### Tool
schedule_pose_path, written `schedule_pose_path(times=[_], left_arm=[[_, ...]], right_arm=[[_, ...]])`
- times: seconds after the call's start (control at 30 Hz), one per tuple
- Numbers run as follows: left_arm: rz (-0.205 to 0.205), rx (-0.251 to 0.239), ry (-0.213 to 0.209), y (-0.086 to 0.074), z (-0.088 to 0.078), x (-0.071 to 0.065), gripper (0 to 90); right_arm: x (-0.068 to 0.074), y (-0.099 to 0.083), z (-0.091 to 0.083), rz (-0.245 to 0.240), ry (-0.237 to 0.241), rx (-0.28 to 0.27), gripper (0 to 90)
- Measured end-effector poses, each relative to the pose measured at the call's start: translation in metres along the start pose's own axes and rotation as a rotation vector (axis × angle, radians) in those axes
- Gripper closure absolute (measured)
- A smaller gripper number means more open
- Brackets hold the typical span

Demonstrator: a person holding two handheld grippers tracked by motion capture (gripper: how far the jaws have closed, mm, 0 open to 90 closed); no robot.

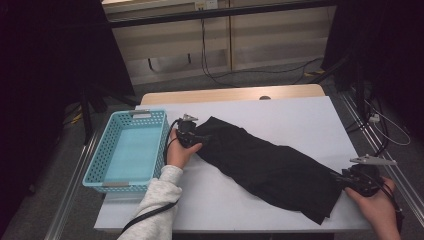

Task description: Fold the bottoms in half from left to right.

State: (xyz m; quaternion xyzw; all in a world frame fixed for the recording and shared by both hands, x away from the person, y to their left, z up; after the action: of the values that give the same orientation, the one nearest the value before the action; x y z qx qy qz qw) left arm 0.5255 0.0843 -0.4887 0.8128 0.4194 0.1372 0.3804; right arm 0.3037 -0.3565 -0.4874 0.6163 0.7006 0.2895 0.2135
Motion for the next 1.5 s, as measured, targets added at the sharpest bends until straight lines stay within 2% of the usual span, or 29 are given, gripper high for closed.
schedule_pose_path(times=[0.03,0.1,0.2,0.27,0.37,0.43,0.5,0.57,0.63,0.7,0.8,0.83,0.87,0.9,0.93,0.97,1.0,1.07,1.1,1.13,1.17,1.27,1.3,1.33,1.37,1.4,1.5], left_arm=[[0.0,-0.001,0.002,0.0,0.0,0.0,24.9],[-0.003,-0.007,0.005,0.0,0.0,0.0,24.7],[-0.003,-0.01,0.007,0.001,-0.002,0.001,24.6],[-0.015,-0.019,0.013,0.001,-0.002,0.002,24.3],[-0.013,-0.014,0.026,0.001,-0.003,0.006,23.5],[-0.017,-0.015,0.035,0.001,-0.002,0.008,22.6],[-0.012,-0.011,0.032,0.002,-0.001,0.008,21.9],[-0.018,-0.018,0.036,0.003,0.0,0.009,21.3],[-0.017,-0.018,0.037,0.005,0.001,0.011,20.8],[-0.024,-0.021,0.038,0.007,0.003,0.012,20.7],[-0.01,-0.036,0.043,0.011,0.004,0.013,22.7],[-0.022,-0.041,0.027,0.013,0.005,0.012,23.7],[-0.022,-0.051,0.016,0.016,0.005,0.011,25.3],[0.009,-0.052,0.033,0.018,0.006,0.011,27.8],[0.028,-0.043,0.033,0.019,0.008,0.01,33.8],[0.018,-0.039,0.017,0.02,0.011,0.01,37.0],[-0.008,-0.041,-0.009,0.021,0.015,0.007,38.2],[0.018,-0.041,-0.01,0.024,0.02,0.004,42.1],[0.017,-0.053,-0.007,0.026,0.021,0.001,46.1],[0.036,-0.053,-0.019,0.028,0.022,-0.002,49.6],[0.027,-0.062,-0.038,0.031,0.024,-0.007,50.0],[0.079,-0.025,-0.041,0.031,0.03,-0.014,53.8],[0.097,0.0,-0.037,0.03,0.032,-0.015,56.0],[0.098,0.006,-0.027,0.03,0.034,-0.015,58.1],[0.078,0.012,-0.045,0.029,0.037,-0.018,64.3],[0.091,0.021,-0.039,0.028,0.038,-0.017,68.4],[0.05,0.017,-0.04,0.028,0.039,-0.019,80.1]], right_arm=[[0.001,0.0,-0.001,-0.001,0.04,0.006,83.8],[0.003,-0.001,0.0,0.003,0.065,-0.003,88.4],[0.0,0.001,-0.004,-0.014,0.042,0.006,89.0],[-0.007,0.001,-0.009,-0.011,0.021,-0.003,89.1],[-0.018,-0.001,-0.015,-0.007,-0.014,-0.001,88.9],[-0.018,-0.002,-0.015,-0.019,-0.008,-0.002,88.0],[-0.016,0.0,-0.013,-0.027,-0.01,-0.02,81.1],[-0.01,0.003,-0.012,-0.016,0.017,-0.036,71.4],[-0.006,0.008,-0.011,-0.029,0.012,-0.053,62.8],[-0.001,0.012,-0.011,-0.03,0.022,-0.073,56.8],[0.008,0.019,-0.012,-0.041,0.044,-0.101,51.1],[0.011,0.021,-0.012,-0.045,0.051,-0.109,49.7],[0.013,0.023,-0.012,-0.052,0.06,-0.119,48.1],[0.017,0.024,-0.012,-0.053,0.071,-0.129,46.3],[0.02,0.025,-0.011,-0.053,0.082,-0.134,44.8],[0.023,0.026,-0.01,-0.06,0.089,-0.135,42.9],[0.026,0.027,-0.008,-0.063,0.091,-0.137,40.8],[0.034,0.028,-0.005,-0.078,0.102,-0.128,38.7],[0.038,0.028,-0.004,-0.087,0.109,-0.125,38.0],[0.042,0.029,-0.002,-0.092,0.119,-0.122,37.4],[0.046,0.029,-0.001,-0.098,0.128,-0.12,37.3],[0.053,0.029,0.002,-0.106,0.148,-0.118,35.0],[0.054,0.028,0.002,-0.106,0.151,-0.116,34.3],[0.056,0.028,0.003,-0.107,0.153,-0.112,34.0],[0.057,0.027,0.004,-0.107,0.155,-0.109,33.7],[0.058,0.027,0.005,-0.114,0.154,-0.104,33.5],[0.06,0.026,0.004,-0.12,0.156,-0.106,32.9]])
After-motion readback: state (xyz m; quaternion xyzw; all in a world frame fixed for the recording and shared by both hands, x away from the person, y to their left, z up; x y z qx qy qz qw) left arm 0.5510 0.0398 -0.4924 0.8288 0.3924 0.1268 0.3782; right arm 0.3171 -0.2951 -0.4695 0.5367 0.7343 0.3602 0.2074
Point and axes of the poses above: each handheld gripper's, and its own axes: z roughly forward along the jaws, y roughly out of its top, x roughly to its left, the point moved 5 cm from there along z, roughly forward along the jaws, and after that the axes turned 2 degrees about y, right-handed, at the moved point
